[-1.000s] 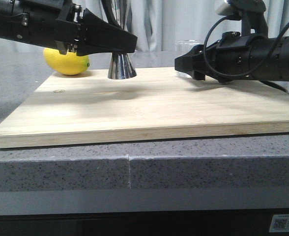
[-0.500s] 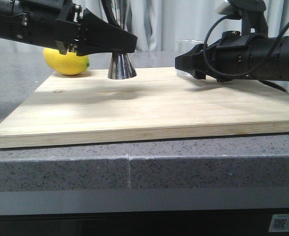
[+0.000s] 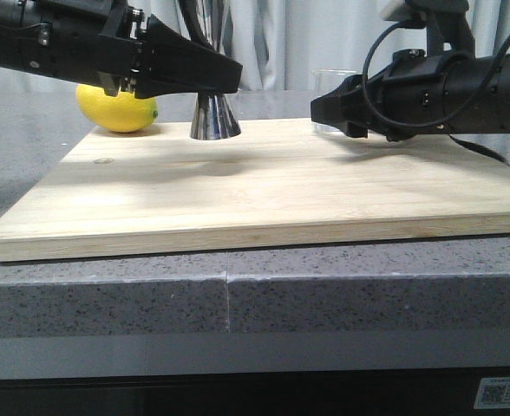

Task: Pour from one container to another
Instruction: 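Lift the beaker with the right gripper toward the jigger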

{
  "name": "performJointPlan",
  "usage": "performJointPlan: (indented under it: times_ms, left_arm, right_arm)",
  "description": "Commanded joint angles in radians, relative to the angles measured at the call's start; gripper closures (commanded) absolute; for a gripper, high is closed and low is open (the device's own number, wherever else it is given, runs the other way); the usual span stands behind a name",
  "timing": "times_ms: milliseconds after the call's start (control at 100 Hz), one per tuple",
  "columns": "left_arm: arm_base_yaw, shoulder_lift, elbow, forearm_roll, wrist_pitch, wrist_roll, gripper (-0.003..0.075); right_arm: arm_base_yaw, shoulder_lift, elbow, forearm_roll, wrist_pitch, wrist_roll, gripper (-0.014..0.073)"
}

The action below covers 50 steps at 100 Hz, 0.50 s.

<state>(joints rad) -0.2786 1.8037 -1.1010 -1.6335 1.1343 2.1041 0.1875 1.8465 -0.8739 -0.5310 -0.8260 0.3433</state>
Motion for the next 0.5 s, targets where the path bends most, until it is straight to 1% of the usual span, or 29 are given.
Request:
performJointPlan:
  times_ms: [0, 60, 250, 490]
  left_arm:
    - [-0.007, -0.055, -0.032, -0.066, 0.061, -0.008, 0.0732]
    - [-0.007, -0.055, -0.032, -0.063, 0.061, -0.008, 0.0732]
    - [-0.007, -0.055, -0.032, -0.059, 0.061, -0.008, 0.0732]
    - [-0.007, -0.055, -0.032, -0.057, 0.061, -0.008, 0.0732]
  right_arm:
    - [-0.001, -0.072, -0.027, 0.002, -0.075, -0.001, 0.0388]
    - [-0.001, -0.081, -0.027, -0.01, -0.077, -0.001, 0.0411]
    - [-0.001, -0.115, -0.027, -0.049, -0.07, -0.001, 0.0411]
    - [-0.001, -0.214, -0.027, -0.098, 0.023, -0.001, 0.0411]
